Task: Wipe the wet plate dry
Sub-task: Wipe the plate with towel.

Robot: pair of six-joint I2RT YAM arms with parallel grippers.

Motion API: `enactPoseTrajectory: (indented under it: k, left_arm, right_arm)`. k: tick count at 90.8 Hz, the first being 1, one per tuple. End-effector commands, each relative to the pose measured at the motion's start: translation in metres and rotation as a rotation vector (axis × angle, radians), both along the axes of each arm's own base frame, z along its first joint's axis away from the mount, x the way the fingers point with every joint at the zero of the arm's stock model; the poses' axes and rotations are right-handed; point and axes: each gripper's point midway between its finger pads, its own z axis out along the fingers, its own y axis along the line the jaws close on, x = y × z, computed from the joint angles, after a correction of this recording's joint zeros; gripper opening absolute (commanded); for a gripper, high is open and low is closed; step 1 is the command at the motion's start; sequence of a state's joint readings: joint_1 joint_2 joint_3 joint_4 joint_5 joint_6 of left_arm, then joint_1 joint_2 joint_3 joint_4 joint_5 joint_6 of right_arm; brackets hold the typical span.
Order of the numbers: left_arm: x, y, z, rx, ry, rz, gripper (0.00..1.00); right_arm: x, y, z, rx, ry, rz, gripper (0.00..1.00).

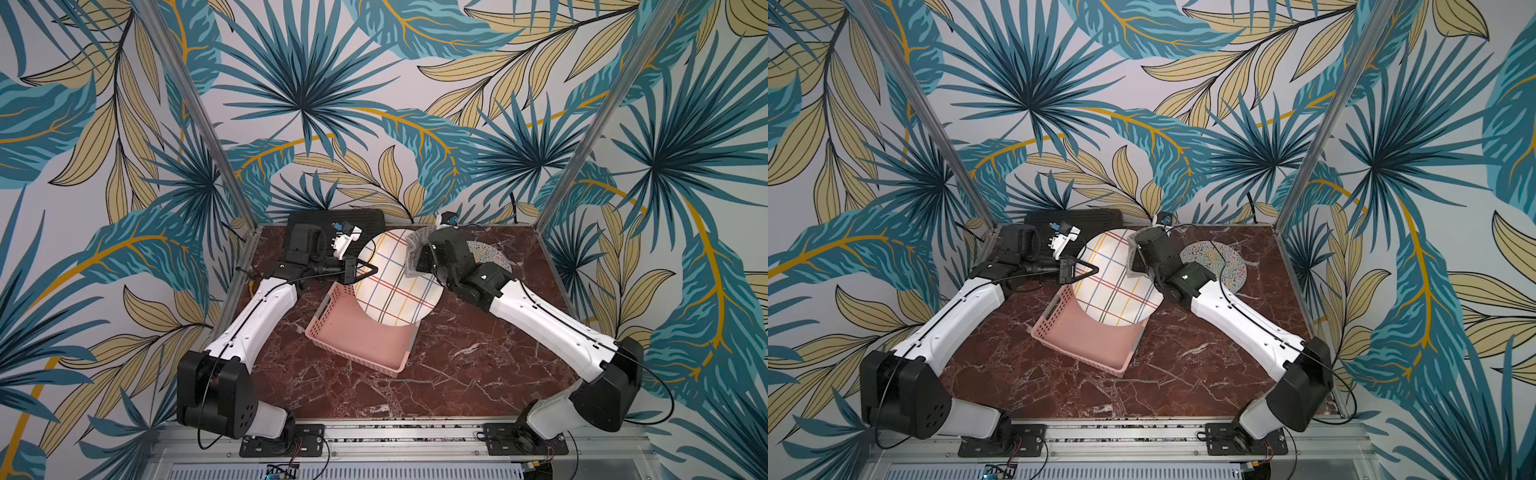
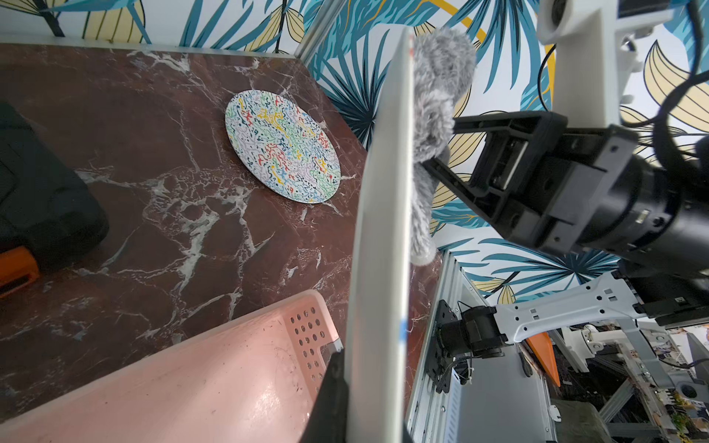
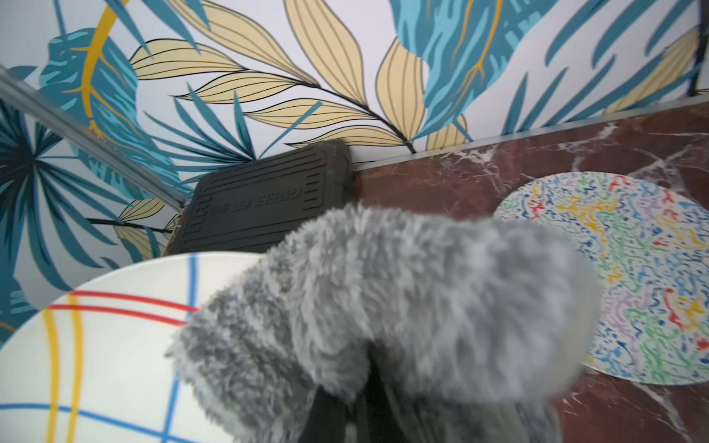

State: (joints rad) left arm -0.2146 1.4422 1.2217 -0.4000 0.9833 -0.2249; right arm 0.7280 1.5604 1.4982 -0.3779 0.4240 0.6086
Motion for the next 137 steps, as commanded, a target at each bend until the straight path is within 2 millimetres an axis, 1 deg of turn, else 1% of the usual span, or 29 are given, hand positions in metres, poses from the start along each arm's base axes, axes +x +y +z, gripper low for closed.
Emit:
enactPoseTrajectory:
  k: [1, 4, 6, 10, 17, 26, 33, 36, 41, 46, 48, 51, 53, 55, 61, 63, 72, 79, 86, 96, 105, 113, 114, 116, 120, 125, 127, 137]
  left_arm:
    - [-0.009, -0.005, 0.026, -0.049, -0.084, -0.053, 0.00]
    - [-0.009, -0.005, 0.025, -0.049, -0.083, -0.053, 0.00]
    - [-0.009, -0.005, 0.026, -0.049, -0.084, -0.052, 0.00]
    - [-0.008, -0.005, 0.025, -0.048, -0.082, -0.052, 0.00]
    - [-0.008, -0.004, 0.025, -0.046, -0.082, -0.050, 0.00]
    - [-0.008, -0.005, 0.023, -0.046, -0.077, -0.051, 0.00]
    - [-0.007, -0.005, 0.022, -0.045, -0.077, -0.051, 0.00]
    - [-0.007, -0.005, 0.022, -0.046, -0.077, -0.051, 0.00]
    - [-0.007, -0.005, 0.022, -0.046, -0.077, -0.050, 0.00]
    - [-0.007, -0.005, 0.023, -0.047, -0.079, -0.050, 0.00]
    - [-0.008, -0.005, 0.023, -0.047, -0.078, -0.050, 0.00]
    - [-0.007, -0.005, 0.023, -0.046, -0.077, -0.050, 0.00]
    - [-0.007, -0.005, 0.023, -0.046, -0.076, -0.051, 0.00]
    - [-0.007, -0.005, 0.023, -0.046, -0.079, -0.050, 0.00]
    - [-0.008, -0.005, 0.024, -0.047, -0.080, -0.051, 0.00]
    - [-0.008, -0.005, 0.024, -0.048, -0.080, -0.052, 0.00]
    - [-0.008, -0.005, 0.025, -0.048, -0.081, -0.052, 0.00]
    - [-0.008, -0.005, 0.025, -0.050, -0.081, -0.052, 0.00]
    - [-0.007, -0.005, 0.025, -0.050, -0.081, -0.052, 0.00]
    - [-0.007, -0.005, 0.026, -0.050, -0.083, -0.050, 0.00]
    - [-0.006, -0.005, 0.026, -0.050, -0.081, -0.049, 0.00]
    - [-0.006, -0.005, 0.025, -0.048, -0.081, -0.047, 0.00]
    - [-0.006, -0.005, 0.025, -0.049, -0.082, -0.047, 0.00]
    - [-0.006, -0.005, 0.025, -0.048, -0.080, -0.046, 0.00]
    - [-0.006, -0.005, 0.024, -0.047, -0.078, -0.046, 0.00]
    - [-0.006, -0.005, 0.024, -0.046, -0.081, -0.046, 0.00]
    - [-0.005, -0.005, 0.024, -0.045, -0.080, -0.046, 0.00]
    - [-0.006, -0.004, 0.023, -0.043, -0.079, -0.043, 0.00]
  right_arm:
    - [-0.006, 0.055, 0.009, 0.007, -0.018, 0.162, 0.00]
    - [-0.005, 0.064, 0.012, 0.011, -0.020, 0.187, 0.00]
    - [-0.012, 0.080, 0.013, 0.011, -0.020, 0.227, 0.00]
    - [-0.017, 0.097, 0.014, 0.018, -0.015, 0.274, 0.00]
    - [-0.025, 0.117, 0.010, 0.024, 0.009, 0.333, 0.00]
    - [-0.032, 0.129, 0.001, 0.027, 0.037, 0.382, 0.00]
    - [-0.035, 0.125, -0.006, 0.010, 0.053, 0.378, 0.00]
    - [-0.034, 0.119, -0.008, -0.003, 0.054, 0.359, 0.00]
    - [-0.031, 0.104, -0.014, -0.022, 0.058, 0.305, 0.00]
    - [-0.026, 0.084, -0.022, -0.019, 0.074, 0.244, 0.00]
    - [-0.024, 0.075, -0.022, -0.004, 0.079, 0.219, 0.00]
    - [-0.022, 0.065, -0.031, 0.007, 0.099, 0.191, 0.00]
    - [-0.016, 0.048, -0.031, 0.022, 0.100, 0.149, 0.00]
    - [-0.013, 0.037, -0.032, 0.033, 0.101, 0.122, 0.00]
    - [-0.011, 0.005, -0.041, 0.031, 0.109, 0.053, 0.00]
    - [-0.011, -0.004, -0.047, 0.023, 0.117, 0.032, 0.00]
    - [-0.014, -0.042, -0.053, 0.027, 0.119, -0.036, 0.00]
    - [-0.020, -0.058, -0.060, 0.019, 0.128, -0.061, 0.00]
    - [-0.026, -0.065, -0.063, 0.003, 0.129, -0.064, 0.00]
    - [-0.034, -0.053, -0.072, 0.011, 0.145, -0.013, 0.00]
    - [-0.043, -0.021, -0.073, 0.006, 0.132, 0.072, 0.00]
    - [-0.050, 0.018, -0.070, 0.013, 0.115, 0.167, 0.00]
    - [-0.051, 0.022, -0.067, 0.016, 0.110, 0.181, 0.00]
    - [-0.058, 0.038, -0.067, 0.013, 0.109, 0.220, 0.00]
    - [-0.063, 0.059, -0.062, 0.011, 0.098, 0.270, 0.00]
    - [-0.071, 0.088, -0.061, -0.007, 0.097, 0.336, 0.00]
    - [-0.074, 0.097, -0.059, -0.011, 0.094, 0.356, 0.00]
    - [-0.086, 0.142, -0.059, -0.020, 0.104, 0.444, 0.00]
